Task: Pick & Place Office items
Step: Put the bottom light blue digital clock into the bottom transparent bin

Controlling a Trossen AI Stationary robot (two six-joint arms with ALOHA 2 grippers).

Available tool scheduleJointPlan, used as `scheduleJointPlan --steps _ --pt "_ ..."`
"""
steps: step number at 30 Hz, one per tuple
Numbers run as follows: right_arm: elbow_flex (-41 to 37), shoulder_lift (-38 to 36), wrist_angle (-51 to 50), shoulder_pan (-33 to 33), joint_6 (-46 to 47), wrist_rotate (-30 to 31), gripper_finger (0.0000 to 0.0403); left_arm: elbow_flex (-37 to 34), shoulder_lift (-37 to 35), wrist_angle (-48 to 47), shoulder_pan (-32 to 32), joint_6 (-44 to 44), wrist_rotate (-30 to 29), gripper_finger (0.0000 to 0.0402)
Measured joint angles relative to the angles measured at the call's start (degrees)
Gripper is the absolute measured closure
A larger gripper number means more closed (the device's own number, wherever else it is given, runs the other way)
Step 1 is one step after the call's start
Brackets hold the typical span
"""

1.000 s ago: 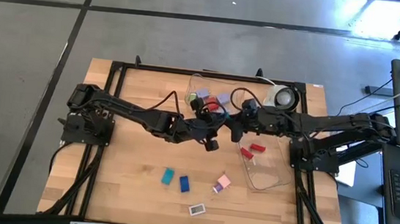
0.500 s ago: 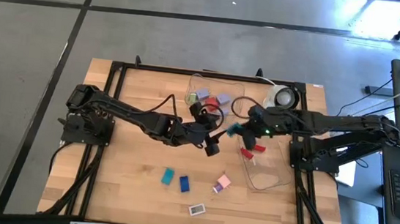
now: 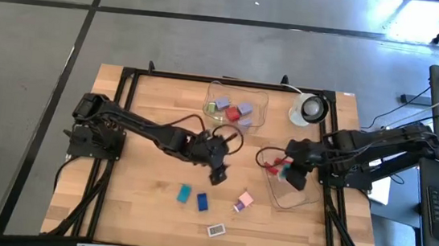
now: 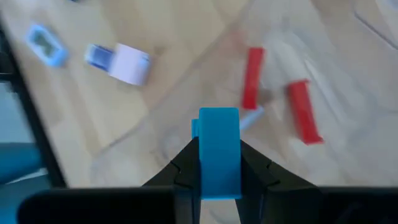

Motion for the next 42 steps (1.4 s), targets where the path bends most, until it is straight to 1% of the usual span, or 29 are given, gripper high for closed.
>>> scheduleJointPlan --steps 3,6,7,17,25,30,33,35,37,42 --pt "0.0 1.69 -2.48 0.74 1.16 1.33 0.034 -2.76 0.02 -3.92 -1.66 -1.53 4.84 0.0137" --pt "-0.92 3.48 -4.11 1.57 1.63 0.98 0.034 -5.96 0.02 -5.27 -3.51 -5.81 8.78 0.0137" --pt "-1.64 3.95 -4.11 1.81 1.73 0.88 0.034 -6.65 0.02 -5.96 -4.11 -7.49 9.27 0.0137" --pt "-8.14 8.59 -3.45 2.18 4.46 1.67 0.0339 -11.92 0.02 -7.06 -8.56 -24.73 8.95 0.0137" --pt "-12.2 11.01 3.05 2.12 4.44 1.85 0.0324 -12.51 0.02 -9.57 -10.38 -37.09 11.29 0.0136" --pt "-12.72 11.16 5.12 2.11 5.01 1.9 0.0322 -12.51 0.02 -10.95 -11.16 -43.26 14.09 0.0136" --pt "-12.72 11.16 6.2 2.07 4.98 1.87 0.0321 -12.51 0.02 -11.37 -11.76 -47.24 13.81 0.0137" --pt "-12.72 11.16 6.95 2.07 4.9 1.9 0.0313 -12.51 0.14 -12.01 -12.03 -49.34 13.45 0.0136" --pt "-12.72 11.15 7.69 2.07 4.85 1.9 0.0296 -12.49 0.7 -11.99 -12.14 -51.07 13.47 0.0137" --pt "-12.72 11.14 8.64 2.07 4.82 1.9 0.0232 -12.46 2.97 -11.15 -12.71 -54.22 15.16 0.0137"
